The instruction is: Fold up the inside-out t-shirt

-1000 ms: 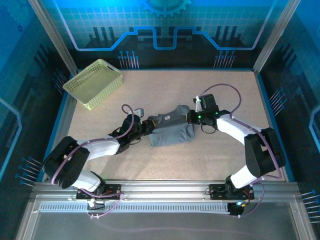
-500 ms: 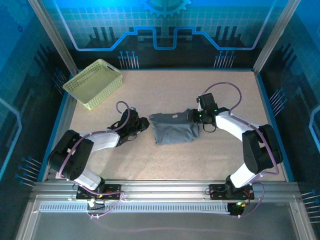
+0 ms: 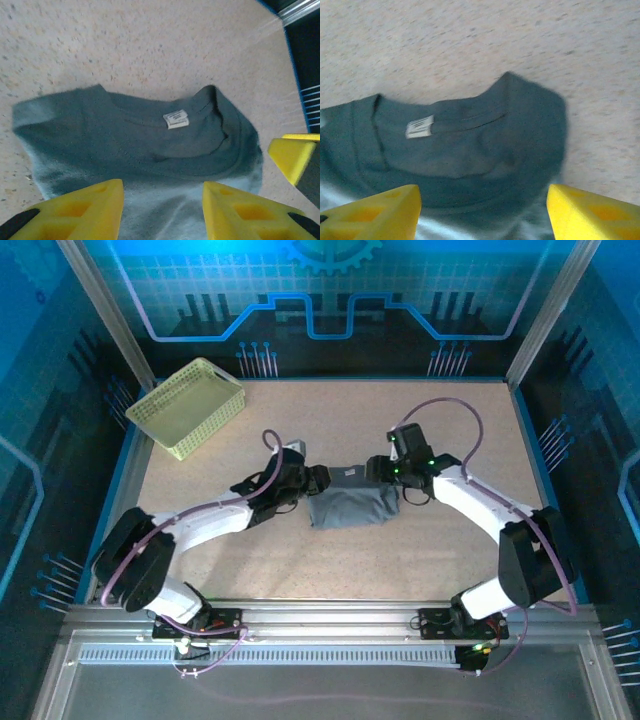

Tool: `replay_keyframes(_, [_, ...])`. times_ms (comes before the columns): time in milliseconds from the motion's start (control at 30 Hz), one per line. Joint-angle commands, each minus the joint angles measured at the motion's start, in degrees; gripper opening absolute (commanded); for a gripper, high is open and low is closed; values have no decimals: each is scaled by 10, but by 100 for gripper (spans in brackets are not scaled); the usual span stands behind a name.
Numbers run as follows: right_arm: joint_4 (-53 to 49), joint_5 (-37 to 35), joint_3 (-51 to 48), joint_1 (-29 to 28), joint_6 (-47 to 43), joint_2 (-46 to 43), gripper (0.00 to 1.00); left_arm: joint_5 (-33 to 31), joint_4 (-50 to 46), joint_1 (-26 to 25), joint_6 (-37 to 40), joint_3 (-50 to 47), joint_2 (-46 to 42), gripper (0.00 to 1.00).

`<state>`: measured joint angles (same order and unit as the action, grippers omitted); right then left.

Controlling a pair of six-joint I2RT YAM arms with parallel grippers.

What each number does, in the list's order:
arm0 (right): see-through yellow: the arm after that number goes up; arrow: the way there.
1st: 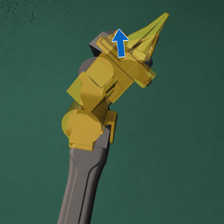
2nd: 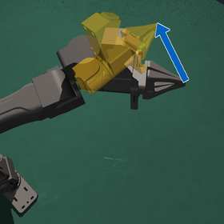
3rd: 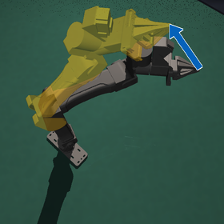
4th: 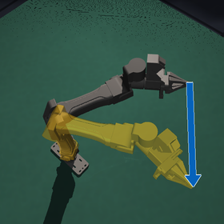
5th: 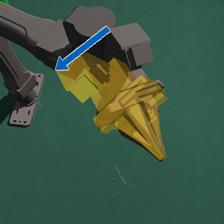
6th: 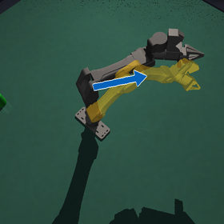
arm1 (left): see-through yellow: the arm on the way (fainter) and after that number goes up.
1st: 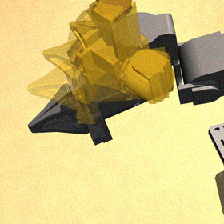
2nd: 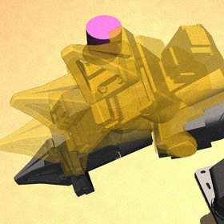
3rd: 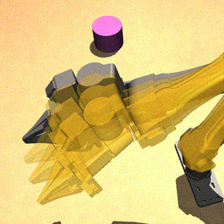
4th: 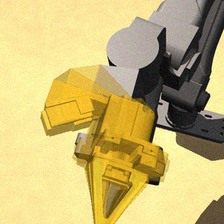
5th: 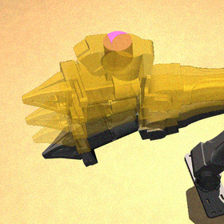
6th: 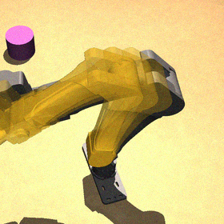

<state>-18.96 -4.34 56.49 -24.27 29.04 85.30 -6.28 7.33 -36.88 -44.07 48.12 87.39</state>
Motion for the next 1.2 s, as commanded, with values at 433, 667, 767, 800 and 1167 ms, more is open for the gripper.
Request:
replay_keyframes(433, [29,7,-114,44,38,-19,74,-2,13,12,-22,-91,9,51])
replay_keyframes(667, [-123,-188,-15,-100,36,-44,86,-39,-54,15,-5,-118,-107,58])
replay_keyframes(767, [-154,-188,21,-150,62,5,87,-52,-75,31,1,-143,-168,64])
replay_keyframes(800, [-155,-185,28,-162,69,21,87,-54,-82,40,3,-150,-188,66])
replay_keyframes(1167, [-167,-168,119,-79,5,212,90,-71,-180,143,43,-175,-367,96])
